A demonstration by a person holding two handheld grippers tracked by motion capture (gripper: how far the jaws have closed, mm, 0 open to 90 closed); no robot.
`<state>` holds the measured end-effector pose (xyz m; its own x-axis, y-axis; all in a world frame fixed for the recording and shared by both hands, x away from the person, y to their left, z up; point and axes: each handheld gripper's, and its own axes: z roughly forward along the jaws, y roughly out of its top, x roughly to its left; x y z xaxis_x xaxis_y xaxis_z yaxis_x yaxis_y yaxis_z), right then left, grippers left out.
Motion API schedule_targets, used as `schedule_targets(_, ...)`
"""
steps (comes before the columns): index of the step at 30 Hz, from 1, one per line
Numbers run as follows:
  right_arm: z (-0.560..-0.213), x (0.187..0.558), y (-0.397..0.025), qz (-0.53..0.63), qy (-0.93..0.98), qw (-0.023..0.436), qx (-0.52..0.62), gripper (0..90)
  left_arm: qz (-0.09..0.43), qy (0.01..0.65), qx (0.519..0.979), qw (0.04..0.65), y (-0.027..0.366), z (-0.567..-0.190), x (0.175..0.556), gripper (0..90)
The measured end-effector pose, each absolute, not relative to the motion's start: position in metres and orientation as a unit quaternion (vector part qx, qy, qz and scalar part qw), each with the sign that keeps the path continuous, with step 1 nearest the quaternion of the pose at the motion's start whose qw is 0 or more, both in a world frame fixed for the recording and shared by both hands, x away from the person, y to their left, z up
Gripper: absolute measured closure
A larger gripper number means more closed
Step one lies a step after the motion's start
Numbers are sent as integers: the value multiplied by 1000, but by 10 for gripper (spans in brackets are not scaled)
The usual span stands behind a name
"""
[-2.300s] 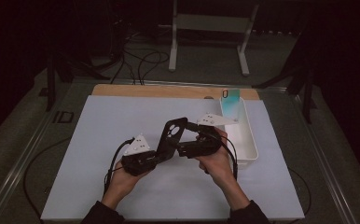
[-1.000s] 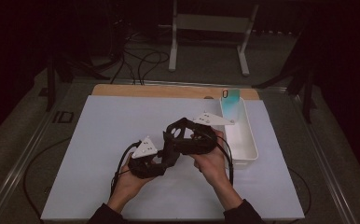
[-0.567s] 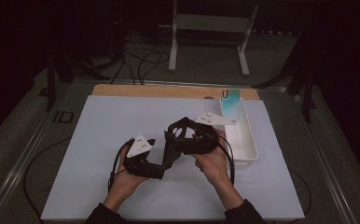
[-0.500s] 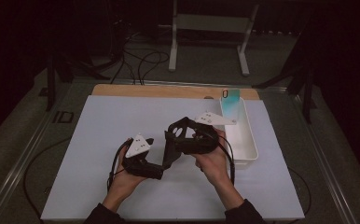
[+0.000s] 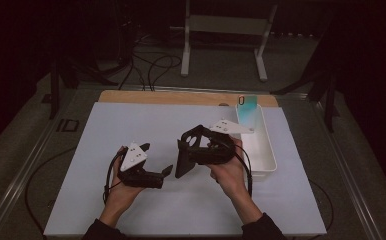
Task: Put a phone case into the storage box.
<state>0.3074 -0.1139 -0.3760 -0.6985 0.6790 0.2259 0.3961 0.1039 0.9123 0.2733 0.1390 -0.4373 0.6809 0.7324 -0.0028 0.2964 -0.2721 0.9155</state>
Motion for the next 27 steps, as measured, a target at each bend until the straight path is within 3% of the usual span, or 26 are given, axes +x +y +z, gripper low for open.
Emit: schedule_targets(27,-370,316,-123,552,732,149,371,145,257,372,743,494,204,-460,255,1)
